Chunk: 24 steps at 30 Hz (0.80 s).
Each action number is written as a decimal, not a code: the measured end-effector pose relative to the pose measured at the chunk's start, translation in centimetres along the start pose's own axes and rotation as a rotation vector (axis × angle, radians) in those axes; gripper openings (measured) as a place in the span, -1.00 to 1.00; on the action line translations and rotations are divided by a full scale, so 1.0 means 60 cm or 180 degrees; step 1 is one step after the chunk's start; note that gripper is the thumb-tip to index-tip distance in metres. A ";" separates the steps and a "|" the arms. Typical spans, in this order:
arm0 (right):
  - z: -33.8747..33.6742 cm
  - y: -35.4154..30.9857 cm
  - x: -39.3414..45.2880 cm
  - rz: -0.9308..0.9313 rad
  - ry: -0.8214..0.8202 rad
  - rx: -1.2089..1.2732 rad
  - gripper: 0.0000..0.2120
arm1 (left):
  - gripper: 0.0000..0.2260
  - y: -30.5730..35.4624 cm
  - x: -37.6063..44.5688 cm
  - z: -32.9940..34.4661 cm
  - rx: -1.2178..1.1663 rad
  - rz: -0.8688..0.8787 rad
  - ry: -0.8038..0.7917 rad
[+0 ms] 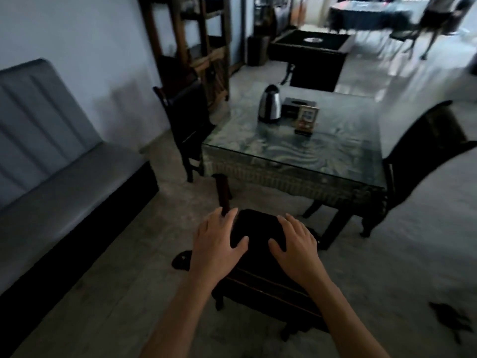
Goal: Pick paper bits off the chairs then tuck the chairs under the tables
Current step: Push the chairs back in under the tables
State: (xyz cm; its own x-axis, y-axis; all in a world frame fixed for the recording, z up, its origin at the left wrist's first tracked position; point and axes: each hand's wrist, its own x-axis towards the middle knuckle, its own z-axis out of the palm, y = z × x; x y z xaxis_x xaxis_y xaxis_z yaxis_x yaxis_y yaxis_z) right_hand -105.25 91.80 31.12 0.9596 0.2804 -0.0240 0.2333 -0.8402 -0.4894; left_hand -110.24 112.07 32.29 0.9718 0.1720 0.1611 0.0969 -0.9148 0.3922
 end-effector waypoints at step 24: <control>0.056 -0.028 -0.122 0.2123 0.0744 0.4060 -0.79 | -0.61 -0.047 -0.012 0.063 -0.3763 -0.1460 -0.1232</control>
State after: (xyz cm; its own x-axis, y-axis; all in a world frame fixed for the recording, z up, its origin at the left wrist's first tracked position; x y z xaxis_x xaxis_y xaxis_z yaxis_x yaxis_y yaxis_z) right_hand -113.20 92.73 29.21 0.8637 -0.1735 -0.4731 -0.4323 0.2274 -0.8726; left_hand -110.37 113.13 27.66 0.9186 0.0832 -0.3863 0.3781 0.0989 0.9204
